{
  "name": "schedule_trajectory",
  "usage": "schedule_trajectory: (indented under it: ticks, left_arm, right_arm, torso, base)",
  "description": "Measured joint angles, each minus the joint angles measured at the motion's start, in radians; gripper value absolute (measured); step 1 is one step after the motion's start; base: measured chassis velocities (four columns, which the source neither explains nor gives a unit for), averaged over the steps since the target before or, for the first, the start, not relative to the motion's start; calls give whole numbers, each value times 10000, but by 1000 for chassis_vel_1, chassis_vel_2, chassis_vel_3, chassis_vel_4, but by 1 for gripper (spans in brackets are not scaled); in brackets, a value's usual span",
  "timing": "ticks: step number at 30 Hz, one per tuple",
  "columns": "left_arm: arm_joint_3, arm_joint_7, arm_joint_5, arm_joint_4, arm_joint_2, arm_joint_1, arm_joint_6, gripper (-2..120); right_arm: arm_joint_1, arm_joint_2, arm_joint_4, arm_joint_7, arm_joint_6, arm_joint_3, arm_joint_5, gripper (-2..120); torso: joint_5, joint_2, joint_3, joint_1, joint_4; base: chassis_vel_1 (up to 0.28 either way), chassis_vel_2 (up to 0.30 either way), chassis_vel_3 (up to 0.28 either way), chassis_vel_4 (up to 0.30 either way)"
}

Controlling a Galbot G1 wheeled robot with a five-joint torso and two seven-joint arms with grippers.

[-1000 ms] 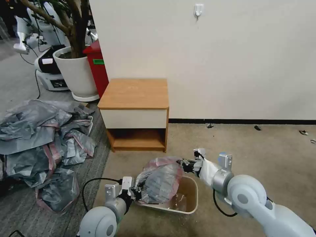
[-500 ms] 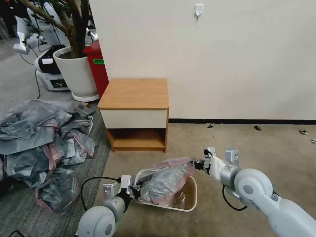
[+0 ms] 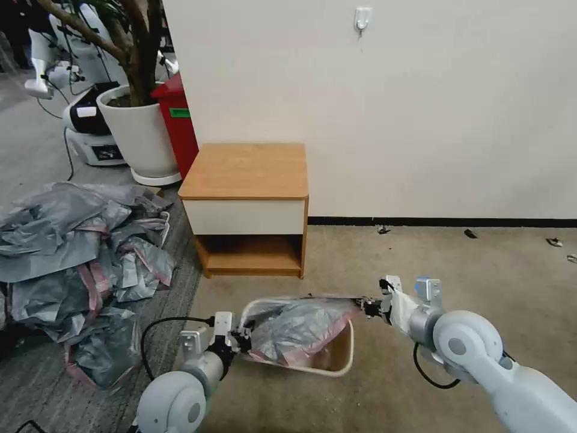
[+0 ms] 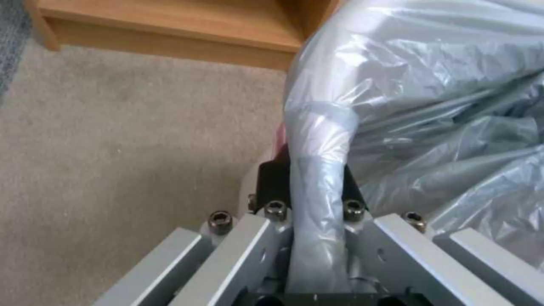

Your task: Pick up the garbage bag from the table and place it over the trash can.

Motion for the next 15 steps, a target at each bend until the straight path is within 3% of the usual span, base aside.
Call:
schedule_trajectory:
  ticks: [15]
  left_arm:
    - [-414,-7,-57,2,-455,-293,-232,2]
  right_arm:
    - [-406,-80,147,-308,-257,266,-300,11]
  torso:
    - [1,0,0,0,0]
  base:
    - [0,0,0,0]
